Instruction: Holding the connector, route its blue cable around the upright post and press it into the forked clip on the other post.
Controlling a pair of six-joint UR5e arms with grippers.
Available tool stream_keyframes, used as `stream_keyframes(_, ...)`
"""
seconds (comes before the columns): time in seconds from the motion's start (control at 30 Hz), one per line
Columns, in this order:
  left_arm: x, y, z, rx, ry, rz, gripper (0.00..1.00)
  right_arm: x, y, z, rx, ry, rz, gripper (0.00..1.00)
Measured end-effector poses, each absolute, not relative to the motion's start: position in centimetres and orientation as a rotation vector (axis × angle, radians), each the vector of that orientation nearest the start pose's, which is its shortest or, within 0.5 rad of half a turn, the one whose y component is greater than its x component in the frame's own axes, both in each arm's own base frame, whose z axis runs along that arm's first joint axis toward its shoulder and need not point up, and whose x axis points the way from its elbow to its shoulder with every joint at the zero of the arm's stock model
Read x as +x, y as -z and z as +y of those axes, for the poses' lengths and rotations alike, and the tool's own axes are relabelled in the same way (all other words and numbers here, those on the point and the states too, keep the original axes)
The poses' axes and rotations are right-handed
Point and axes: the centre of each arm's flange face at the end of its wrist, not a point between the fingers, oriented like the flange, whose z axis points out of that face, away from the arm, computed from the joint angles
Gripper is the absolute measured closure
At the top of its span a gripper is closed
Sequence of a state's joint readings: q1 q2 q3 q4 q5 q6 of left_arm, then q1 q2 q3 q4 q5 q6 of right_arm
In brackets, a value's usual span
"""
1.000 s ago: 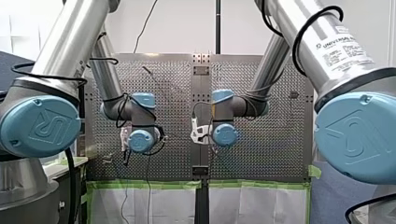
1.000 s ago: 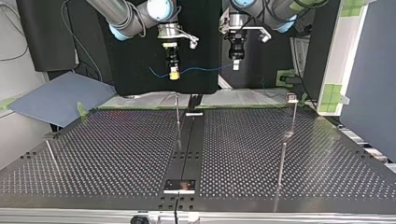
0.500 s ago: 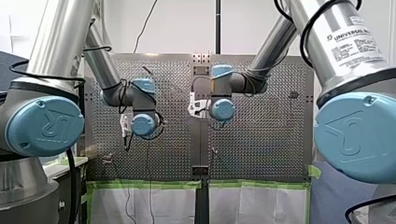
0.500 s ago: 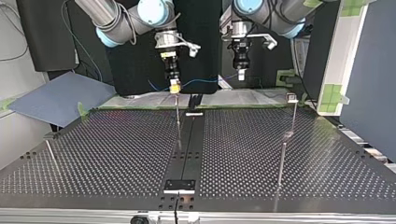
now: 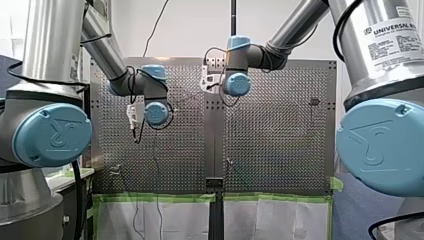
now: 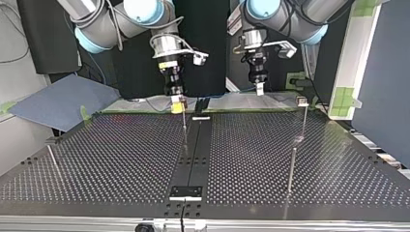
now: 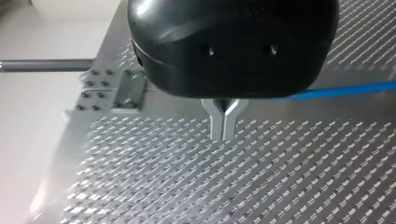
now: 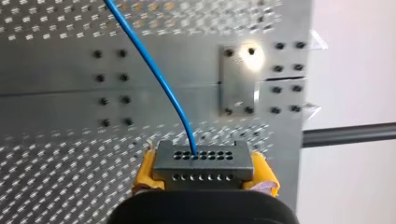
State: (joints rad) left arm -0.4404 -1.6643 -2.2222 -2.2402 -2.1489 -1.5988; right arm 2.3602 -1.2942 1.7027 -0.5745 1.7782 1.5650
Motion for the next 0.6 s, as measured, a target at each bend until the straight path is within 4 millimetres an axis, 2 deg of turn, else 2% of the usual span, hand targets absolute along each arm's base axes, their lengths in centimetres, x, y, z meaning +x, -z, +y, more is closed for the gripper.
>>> stream_keyframes(0.27, 36.0, -27.5, -24.4, -0.236, -0.044, 1.383, 1.00, 50.3, -35.7, -33.6, 1.491, -1.760, -0.795, 1.00)
stream_keyframes(0.6, 37.1, -33.7, -23.1, -0.303, -0.050, 1.308, 1.00, 50.9, -38.2, -34.1, 1.519, -1.759, -0.785, 1.00)
